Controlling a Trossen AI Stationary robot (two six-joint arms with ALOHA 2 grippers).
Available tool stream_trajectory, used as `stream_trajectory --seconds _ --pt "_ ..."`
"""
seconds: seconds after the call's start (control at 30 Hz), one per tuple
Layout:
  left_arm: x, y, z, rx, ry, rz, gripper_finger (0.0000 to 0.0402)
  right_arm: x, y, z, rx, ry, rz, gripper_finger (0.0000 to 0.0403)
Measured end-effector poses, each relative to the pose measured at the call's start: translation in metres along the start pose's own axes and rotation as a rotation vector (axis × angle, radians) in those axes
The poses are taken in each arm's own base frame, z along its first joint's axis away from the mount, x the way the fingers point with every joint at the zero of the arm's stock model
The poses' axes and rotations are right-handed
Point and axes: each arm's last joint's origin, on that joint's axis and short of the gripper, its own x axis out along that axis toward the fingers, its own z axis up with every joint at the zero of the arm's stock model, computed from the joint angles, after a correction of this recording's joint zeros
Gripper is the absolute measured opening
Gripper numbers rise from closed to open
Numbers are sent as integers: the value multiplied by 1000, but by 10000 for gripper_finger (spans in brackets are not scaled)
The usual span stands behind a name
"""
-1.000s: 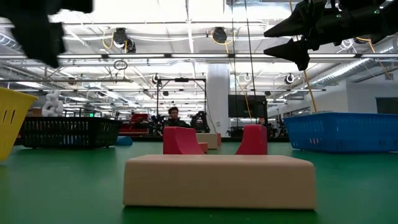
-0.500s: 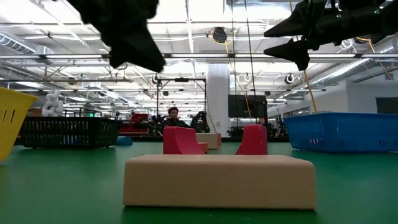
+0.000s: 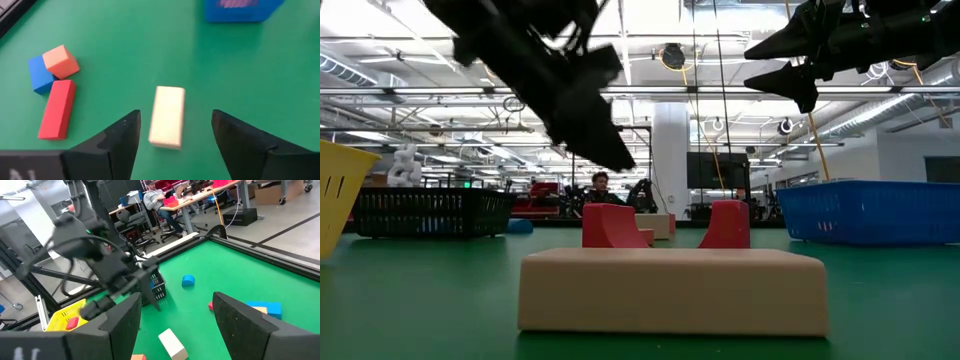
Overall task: Sort & place blocks by color
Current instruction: Put the top brown block into the green bin
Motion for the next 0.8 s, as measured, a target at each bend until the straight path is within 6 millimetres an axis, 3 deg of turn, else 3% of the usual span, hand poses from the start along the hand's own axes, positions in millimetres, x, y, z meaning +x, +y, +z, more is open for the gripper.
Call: stream_trajectory --seconds 0.17,0.33,0.8 --pt "26 9 -10 -9 21 36 253 0 0 0 0 0 0 238" --pt "38 17 -16 -5 46 54 251 0 0 0 0 0 0 238" --pt "39 16 -17 -29 56 33 253 0 0 0 0 0 0 238"
